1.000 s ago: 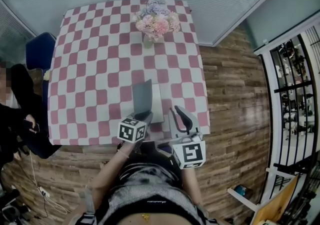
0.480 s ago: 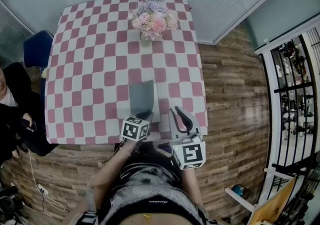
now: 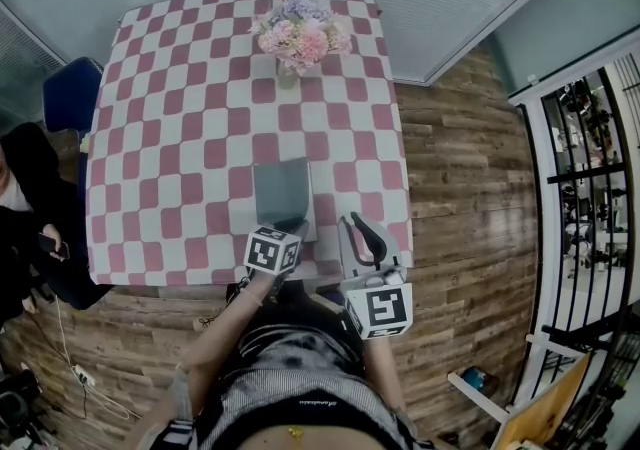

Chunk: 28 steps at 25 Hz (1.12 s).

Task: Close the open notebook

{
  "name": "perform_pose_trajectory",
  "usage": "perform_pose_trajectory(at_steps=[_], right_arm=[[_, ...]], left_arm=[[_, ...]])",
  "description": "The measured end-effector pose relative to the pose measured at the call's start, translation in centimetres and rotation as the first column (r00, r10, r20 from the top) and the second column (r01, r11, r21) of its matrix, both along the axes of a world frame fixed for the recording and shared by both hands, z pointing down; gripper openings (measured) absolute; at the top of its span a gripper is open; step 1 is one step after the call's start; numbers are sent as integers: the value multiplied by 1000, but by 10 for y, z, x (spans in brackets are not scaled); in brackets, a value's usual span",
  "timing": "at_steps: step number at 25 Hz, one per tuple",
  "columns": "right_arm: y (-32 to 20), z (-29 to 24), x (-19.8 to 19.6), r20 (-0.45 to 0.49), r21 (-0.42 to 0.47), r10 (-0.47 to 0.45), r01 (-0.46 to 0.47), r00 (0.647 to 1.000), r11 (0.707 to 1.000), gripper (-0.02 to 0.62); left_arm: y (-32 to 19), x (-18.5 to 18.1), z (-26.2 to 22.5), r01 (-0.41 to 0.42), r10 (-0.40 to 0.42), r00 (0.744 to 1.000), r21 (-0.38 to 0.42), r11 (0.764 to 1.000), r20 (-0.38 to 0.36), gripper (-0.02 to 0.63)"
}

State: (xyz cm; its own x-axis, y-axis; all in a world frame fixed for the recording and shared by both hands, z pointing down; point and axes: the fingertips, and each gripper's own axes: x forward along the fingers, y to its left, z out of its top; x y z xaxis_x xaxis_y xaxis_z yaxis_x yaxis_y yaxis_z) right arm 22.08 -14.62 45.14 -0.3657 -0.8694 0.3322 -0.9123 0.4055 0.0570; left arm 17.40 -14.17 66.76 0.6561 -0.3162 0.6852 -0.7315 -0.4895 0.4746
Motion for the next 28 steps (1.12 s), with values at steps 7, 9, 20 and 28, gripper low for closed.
perform_pose_trajectory(at_steps=[7,9,20,28], right_arm=[[2,3,1,10,-4,-8,9,1000,1000,60],[2,4,1,7,-4,-12,12,1000,1000,60],[0,3,0,-1,-7,-30,30,1000,1000,60],[1,2,0,-4,-6,-33,33,999,999,60]], left_arm=[[-1,5,5,-1,1,1000,-15,1000,0,48],[-1,6,7,0,1,1000,-14,1000,7,48],[-2,13,13,-7,8,999,-26,1000,32,58],[-2,15,16,4,-3,999,-31,999,39,69]])
